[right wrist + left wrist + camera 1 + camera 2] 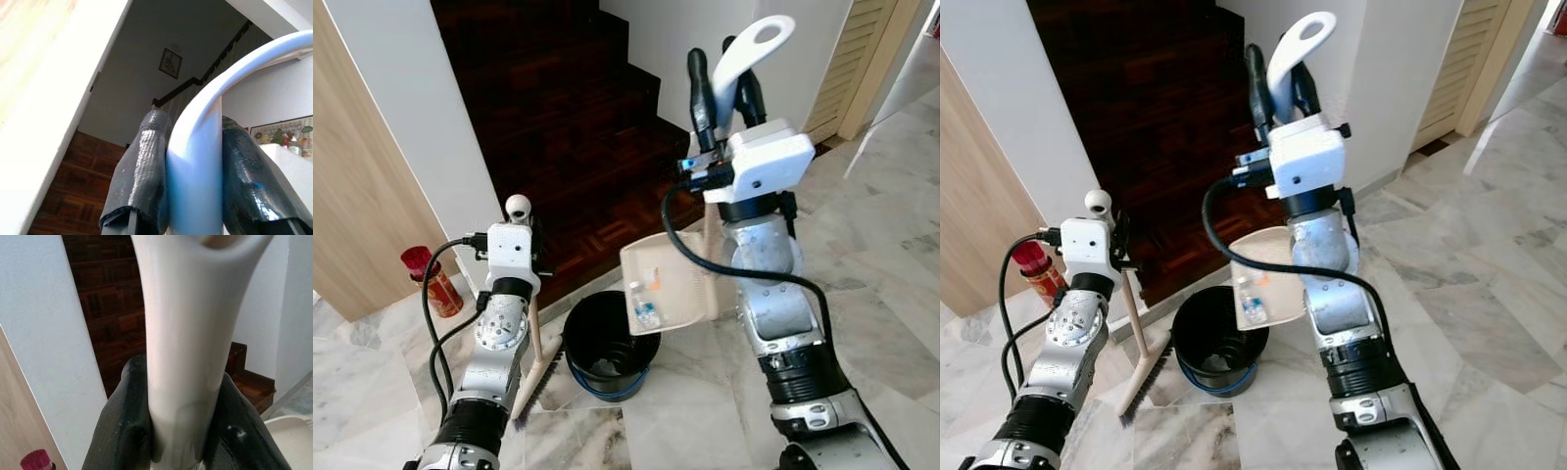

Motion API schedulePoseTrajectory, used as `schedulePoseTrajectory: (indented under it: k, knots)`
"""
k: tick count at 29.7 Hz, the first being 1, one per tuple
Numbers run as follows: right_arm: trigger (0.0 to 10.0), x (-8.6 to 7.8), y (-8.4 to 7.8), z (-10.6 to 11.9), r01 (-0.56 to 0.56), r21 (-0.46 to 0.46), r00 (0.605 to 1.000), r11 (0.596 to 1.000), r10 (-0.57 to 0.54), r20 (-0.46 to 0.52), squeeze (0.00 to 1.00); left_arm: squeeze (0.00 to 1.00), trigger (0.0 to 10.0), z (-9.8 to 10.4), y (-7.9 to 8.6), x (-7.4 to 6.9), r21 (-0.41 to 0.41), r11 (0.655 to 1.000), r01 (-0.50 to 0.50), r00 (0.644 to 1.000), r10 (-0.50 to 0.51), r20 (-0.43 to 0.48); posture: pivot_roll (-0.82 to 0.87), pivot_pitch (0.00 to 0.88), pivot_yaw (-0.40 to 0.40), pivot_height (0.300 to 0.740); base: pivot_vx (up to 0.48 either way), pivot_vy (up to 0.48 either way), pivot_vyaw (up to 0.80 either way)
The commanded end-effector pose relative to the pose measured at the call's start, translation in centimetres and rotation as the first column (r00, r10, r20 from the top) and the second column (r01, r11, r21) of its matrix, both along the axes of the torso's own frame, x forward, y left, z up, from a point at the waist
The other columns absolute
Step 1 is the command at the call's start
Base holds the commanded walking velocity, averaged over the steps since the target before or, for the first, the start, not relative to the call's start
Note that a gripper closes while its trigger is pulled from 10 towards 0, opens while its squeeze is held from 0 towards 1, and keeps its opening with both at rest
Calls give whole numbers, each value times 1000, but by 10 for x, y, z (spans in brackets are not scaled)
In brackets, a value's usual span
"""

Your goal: Sweep floor

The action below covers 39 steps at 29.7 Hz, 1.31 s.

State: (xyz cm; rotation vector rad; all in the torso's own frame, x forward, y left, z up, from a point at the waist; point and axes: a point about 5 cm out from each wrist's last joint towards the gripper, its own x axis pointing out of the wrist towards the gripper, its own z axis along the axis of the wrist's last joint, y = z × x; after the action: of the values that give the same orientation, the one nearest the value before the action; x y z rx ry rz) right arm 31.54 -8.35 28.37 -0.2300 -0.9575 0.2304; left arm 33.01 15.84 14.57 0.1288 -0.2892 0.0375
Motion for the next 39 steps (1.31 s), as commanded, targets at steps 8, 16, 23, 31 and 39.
schedulePoseTrajectory:
  k: [8,16,23,31,39]
  knots:
    - [10000,-18,12,18,-23,-57,987,998,32,160,0,0,10000,8,2,1,-1,1000,-17,999,17,46,-10,0,8,740,0,0,0]
    - [10000,-17,13,16,-11,-67,987,998,21,157,0,0,10000,8,3,1,1,1000,-20,999,20,43,-10,0,6,740,0,0,0]
    - [10000,4,-21,8,60,198,998,978,-52,-45,0,0,10000,6,1,0,3,1000,-4,999,4,35,-9,0,9,740,0,0,0]
    - [10000,16,-58,-3,116,466,980,877,-26,-195,0,0,10000,6,-1,0,4,1000,23,999,-23,28,-10,0,17,740,0,0,0]
    - [10000,14,-67,-6,126,484,976,866,-20,-218,0,0,10000,9,-3,-1,8,999,44,998,-44,52,-9,0,24,740,0,0,0]
